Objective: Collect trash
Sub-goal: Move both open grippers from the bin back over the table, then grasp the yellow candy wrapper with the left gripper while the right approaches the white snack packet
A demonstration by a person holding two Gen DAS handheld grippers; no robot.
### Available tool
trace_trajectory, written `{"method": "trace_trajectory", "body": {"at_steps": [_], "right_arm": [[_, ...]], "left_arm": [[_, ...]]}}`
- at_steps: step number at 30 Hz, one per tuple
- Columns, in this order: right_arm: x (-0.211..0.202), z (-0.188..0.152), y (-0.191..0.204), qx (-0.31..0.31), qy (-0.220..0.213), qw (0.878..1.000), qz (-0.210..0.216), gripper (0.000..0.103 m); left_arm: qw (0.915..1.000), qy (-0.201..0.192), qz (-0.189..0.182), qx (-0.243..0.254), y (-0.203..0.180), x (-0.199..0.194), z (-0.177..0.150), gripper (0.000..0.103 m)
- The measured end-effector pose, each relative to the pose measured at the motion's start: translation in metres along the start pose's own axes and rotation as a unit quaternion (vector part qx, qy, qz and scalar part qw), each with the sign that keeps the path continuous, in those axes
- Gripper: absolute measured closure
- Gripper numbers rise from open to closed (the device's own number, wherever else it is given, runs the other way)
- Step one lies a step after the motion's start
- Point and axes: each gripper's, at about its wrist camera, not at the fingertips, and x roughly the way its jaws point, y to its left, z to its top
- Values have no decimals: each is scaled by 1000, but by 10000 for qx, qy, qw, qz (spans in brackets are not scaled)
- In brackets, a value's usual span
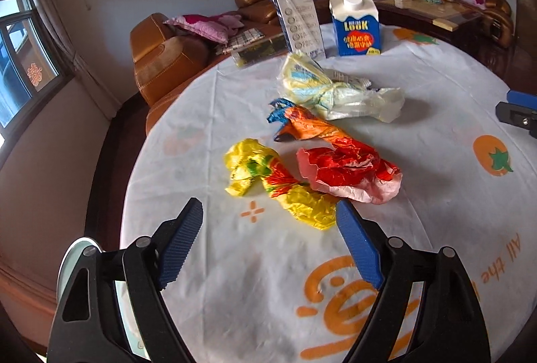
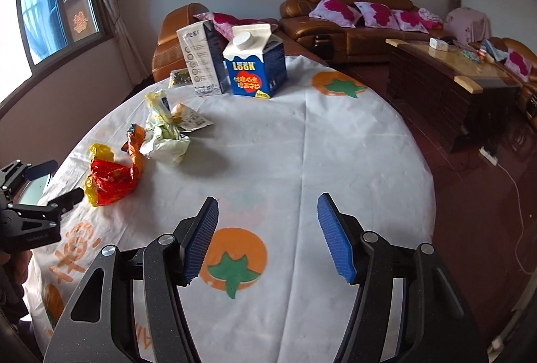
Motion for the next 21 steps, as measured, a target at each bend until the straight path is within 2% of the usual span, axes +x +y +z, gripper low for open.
{"method": "trace_trajectory", "body": {"at_steps": [7, 15, 21], "right_arm": [[5, -6, 3, -31, 72, 10000, 54, 40], [5, -7, 7, -55, 53, 9999, 74, 38], [8, -9, 14, -118, 86, 9998, 101, 38]], "left_arm": [[9998, 177, 45, -11, 3, 16, -5, 22], [9984, 318, 430, -189, 49, 13, -23, 22], [9959, 397, 621, -518, 77, 13, -34, 23]]}}
